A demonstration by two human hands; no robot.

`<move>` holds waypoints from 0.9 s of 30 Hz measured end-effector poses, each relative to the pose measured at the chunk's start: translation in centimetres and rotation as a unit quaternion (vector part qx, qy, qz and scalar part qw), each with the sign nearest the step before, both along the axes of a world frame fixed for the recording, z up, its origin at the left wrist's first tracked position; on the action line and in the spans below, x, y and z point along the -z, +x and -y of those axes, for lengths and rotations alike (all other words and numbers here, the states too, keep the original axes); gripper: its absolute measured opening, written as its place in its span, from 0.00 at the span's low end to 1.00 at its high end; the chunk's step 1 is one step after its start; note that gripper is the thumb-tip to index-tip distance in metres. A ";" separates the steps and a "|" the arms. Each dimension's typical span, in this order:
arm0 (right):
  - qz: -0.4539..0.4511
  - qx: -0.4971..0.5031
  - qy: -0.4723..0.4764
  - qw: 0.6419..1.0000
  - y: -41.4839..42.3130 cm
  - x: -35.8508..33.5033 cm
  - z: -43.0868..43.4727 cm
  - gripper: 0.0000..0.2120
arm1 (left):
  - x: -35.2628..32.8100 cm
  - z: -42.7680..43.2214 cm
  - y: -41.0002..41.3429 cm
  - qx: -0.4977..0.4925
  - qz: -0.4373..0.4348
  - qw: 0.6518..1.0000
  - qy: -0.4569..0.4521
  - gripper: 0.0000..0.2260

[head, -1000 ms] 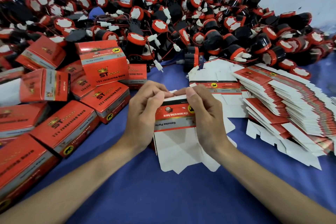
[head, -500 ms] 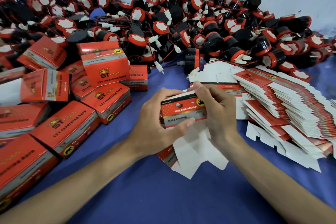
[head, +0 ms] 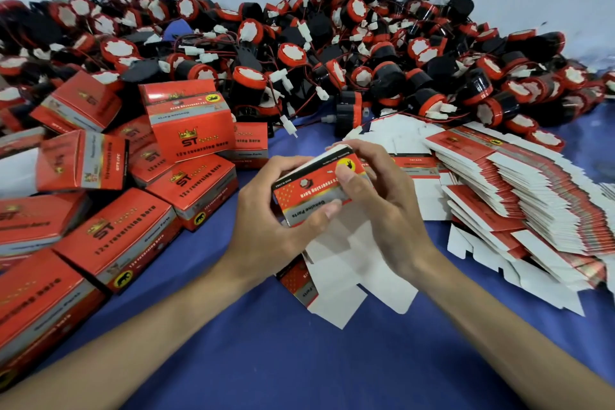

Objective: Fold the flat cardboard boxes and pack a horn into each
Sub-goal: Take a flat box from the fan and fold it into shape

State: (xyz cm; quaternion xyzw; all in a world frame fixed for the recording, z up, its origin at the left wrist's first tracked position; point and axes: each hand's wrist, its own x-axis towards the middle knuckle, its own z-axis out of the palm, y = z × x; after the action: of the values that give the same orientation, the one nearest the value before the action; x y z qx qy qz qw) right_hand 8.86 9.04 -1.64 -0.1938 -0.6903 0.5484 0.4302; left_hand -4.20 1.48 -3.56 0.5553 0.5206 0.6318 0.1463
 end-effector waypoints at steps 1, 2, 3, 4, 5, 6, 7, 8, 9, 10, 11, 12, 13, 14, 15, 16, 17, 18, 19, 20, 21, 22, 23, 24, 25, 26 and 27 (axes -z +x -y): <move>0.004 -0.007 0.001 1.000 0.1 -0.1 0.0 0.13 | 0.0 0.0 0.0 -0.003 -0.010 1.000 0.002 0.19; 0.010 -0.018 0.001 1.000 0.2 -0.2 -0.1 0.13 | 0.0 0.0 0.0 -0.005 -0.017 1.000 0.005 0.19; 0.016 -0.031 -0.003 0.999 0.3 -0.3 -0.3 0.13 | 0.1 0.0 -0.1 -0.005 -0.021 1.000 0.005 0.19; 0.023 -0.046 -0.010 0.999 0.5 -0.5 -0.5 0.13 | 0.0 0.1 -0.1 -0.002 -0.019 1.000 0.005 0.19; 0.031 -0.064 -0.025 0.997 0.7 -0.7 -0.8 0.13 | 0.0 0.1 -0.1 0.003 -0.015 1.000 0.005 0.19; 0.037 -0.087 -0.046 0.994 1.0 -0.9 -1.1 0.13 | 0.0 0.1 -0.1 0.010 -0.011 1.000 0.009 0.19; 0.039 -0.117 -0.073 0.990 1.3 -1.2 -1.4 0.13 | 0.0 0.2 0.0 0.017 -0.008 1.000 0.014 0.19; 0.035 -0.147 -0.101 0.983 1.6 -1.3 -1.7 0.14 | 0.0 0.2 0.0 0.025 -0.006 0.999 0.020 0.19; 0.029 -0.175 -0.128 0.976 1.9 -1.5 -2.0 0.14 | 0.0 0.2 0.0 0.034 -0.002 0.999 0.025 0.20; 0.023 -0.196 -0.147 0.969 2.1 -1.6 -2.2 0.14 | 0.1 0.1 0.0 0.041 0.003 0.999 0.027 0.21; 0.020 -0.204 -0.157 0.966 2.2 -1.8 -2.4 0.14 | 0.1 0.1 0.0 0.045 0.008 0.999 0.026 0.22; 0.023 -0.199 -0.156 0.967 2.3 -1.8 -2.6 0.14 | 0.1 0.1 0.0 0.048 0.011 0.999 0.023 0.23; 0.027 -0.182 -0.150 0.971 2.2 -1.7 -2.5 0.14 | 0.2 0.1 -0.1 0.051 0.013 0.998 0.019 0.23; 0.026 -0.156 -0.137 0.978 2.0 -1.5 -2.4 0.13 | 0.2 0.0 0.0 0.055 0.014 0.998 0.017 0.23; 0.019 -0.122 -0.120 0.985 1.7 -1.4 -2.0 0.11 | 0.2 0.1 0.0 0.058 0.014 0.998 0.016 0.23; 0.006 -0.080 -0.094 0.992 1.3 -1.3 -1.7 0.09 | 0.1 0.1 0.1 0.061 0.014 0.998 0.015 0.23; -0.008 -0.038 -0.068 0.997 1.0 -1.1 -1.2 0.07 | 0.1 0.2 0.1 0.064 0.015 0.998 0.012 0.24; -0.019 -0.003 -0.046 0.999 0.7 -0.9 -0.9 0.05 | 0.0 0.2 0.1 0.065 0.016 0.998 0.006 0.25; -0.026 0.022 -0.039 0.999 0.5 -0.8 -0.5 0.05 | 0.0 0.2 0.1 0.065 0.015 0.998 0.001 0.24; -0.027 0.037 -0.041 0.998 0.3 -0.8 -0.4 0.07 | 0.0 0.1 0.1 0.065 0.014 0.998 -0.005 0.23; -0.021 0.045 -0.053 0.997 0.2 -0.8 -0.2 0.10 | 0.1 0.1 0.1 0.066 0.016 0.998 -0.013 0.20; -0.013 0.046 -0.070 0.996 0.1 -0.7 -0.2 0.13 | 0.1 0.0 0.0 0.066 0.021 0.997 -0.019 0.18; -0.008 0.036 -0.096 0.995 0.1 -0.8 -0.2 0.13 | 0.2 0.0 0.0 0.062 0.024 0.998 -0.020 0.16; -0.005 0.016 -0.120 0.993 0.1 -0.8 -0.4 0.11 | 0.3 0.0 0.0 0.055 0.023 0.998 -0.017 0.15; -0.001 -0.005 -0.148 0.989 0.2 -0.9 -0.5 0.08 | 0.3 0.0 -0.1 0.043 0.014 0.999 -0.009 0.16; 0.008 -0.021 -0.158 0.987 0.3 -1.0 -0.7 0.10 | 0.2 -0.1 -0.1 0.028 -0.001 1.000 0.002 0.17; 0.023 -0.037 -0.158 0.986 0.4 -1.2 -0.7 0.13 | 0.1 -0.1 -0.2 0.013 -0.020 1.000 0.013 0.18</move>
State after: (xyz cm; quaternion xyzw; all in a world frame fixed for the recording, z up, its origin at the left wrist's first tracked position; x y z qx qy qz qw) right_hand 9.27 9.75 -0.48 -0.2461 -0.6117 0.6615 0.3572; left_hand -4.44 1.60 -3.63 0.5764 0.5079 0.6255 0.1366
